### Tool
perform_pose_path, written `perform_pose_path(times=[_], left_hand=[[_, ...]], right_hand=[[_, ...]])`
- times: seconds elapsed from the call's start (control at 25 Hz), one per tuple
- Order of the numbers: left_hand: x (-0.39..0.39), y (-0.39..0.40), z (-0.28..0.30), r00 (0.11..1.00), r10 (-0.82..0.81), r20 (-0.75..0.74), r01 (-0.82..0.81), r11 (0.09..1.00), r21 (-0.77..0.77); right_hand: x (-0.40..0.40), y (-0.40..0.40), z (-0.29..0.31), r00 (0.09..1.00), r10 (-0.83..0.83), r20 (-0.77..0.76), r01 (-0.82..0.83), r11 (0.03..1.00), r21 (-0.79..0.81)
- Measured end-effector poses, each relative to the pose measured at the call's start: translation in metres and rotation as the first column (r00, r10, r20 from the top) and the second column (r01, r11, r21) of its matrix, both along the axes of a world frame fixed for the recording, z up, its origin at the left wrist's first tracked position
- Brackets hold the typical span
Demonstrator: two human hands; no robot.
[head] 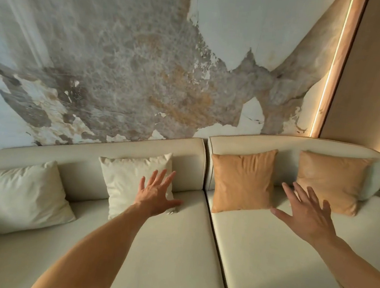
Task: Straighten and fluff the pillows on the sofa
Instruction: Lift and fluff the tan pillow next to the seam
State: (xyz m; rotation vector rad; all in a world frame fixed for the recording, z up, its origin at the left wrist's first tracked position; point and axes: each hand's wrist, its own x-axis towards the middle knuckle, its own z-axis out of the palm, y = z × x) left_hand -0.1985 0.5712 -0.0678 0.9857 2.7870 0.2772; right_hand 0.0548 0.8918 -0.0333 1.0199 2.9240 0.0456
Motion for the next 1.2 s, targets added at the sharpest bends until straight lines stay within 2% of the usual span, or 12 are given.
perform_pose_path(times=[0.2,0.68,1.04,1.2], left_hand=[[-0.003,0.053,0.008,1.000,-0.020,0.014,0.020,1.000,0.005],[-0.075,0.140,-0.005,1.000,0.019,0.020,-0.020,1.000,0.024],[-0.059,0.241,-0.021,0.981,0.194,0.004,-0.194,0.981,0.020],[-0.034,0.287,-0.031,0.954,0.297,0.047,-0.299,0.954,0.034]], right_hand=[[-0.011,0.035,-0.001,1.000,0.020,0.018,-0.019,1.000,-0.010],[-0.083,0.118,0.000,0.998,0.049,0.036,-0.048,0.998,-0.040],[-0.105,0.262,-0.017,0.986,0.167,-0.012,-0.168,0.979,-0.115],[-0.102,0.333,-0.025,0.975,0.221,0.027,-0.216,0.969,-0.123]])
